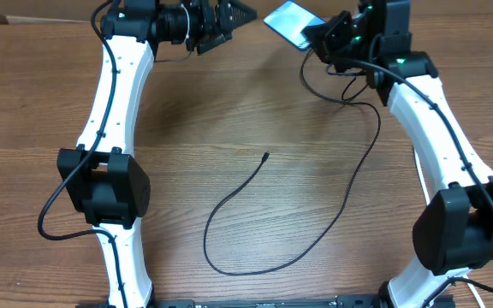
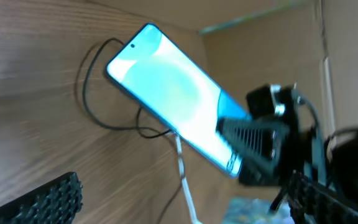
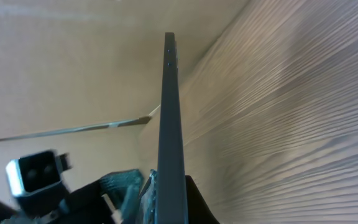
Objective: Plug charger to phone and switch on socket
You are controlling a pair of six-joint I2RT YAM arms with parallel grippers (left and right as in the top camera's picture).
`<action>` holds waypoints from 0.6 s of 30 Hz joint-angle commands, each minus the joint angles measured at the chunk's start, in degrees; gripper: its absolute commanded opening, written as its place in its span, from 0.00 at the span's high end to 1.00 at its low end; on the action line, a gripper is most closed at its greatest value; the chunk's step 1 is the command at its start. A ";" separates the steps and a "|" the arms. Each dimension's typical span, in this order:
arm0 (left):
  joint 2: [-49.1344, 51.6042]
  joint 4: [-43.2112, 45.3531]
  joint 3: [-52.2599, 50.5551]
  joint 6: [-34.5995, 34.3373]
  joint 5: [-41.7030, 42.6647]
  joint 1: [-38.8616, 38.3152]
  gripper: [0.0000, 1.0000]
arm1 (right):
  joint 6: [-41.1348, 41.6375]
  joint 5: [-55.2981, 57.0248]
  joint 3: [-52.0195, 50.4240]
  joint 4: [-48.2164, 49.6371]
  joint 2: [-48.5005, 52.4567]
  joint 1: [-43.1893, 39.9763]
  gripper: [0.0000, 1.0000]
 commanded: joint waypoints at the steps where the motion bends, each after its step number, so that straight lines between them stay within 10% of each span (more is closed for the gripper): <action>1: 0.26 0.87 0.42 -12.83 -2.43 -0.55 0.00 | 5.16 -0.83 0.50 3.56 -0.46 2.29 0.96; 18: 0.26 4.94 0.42 -33.46 -10.29 -1.29 0.03 | 13.77 4.20 0.50 12.17 -0.46 7.17 0.96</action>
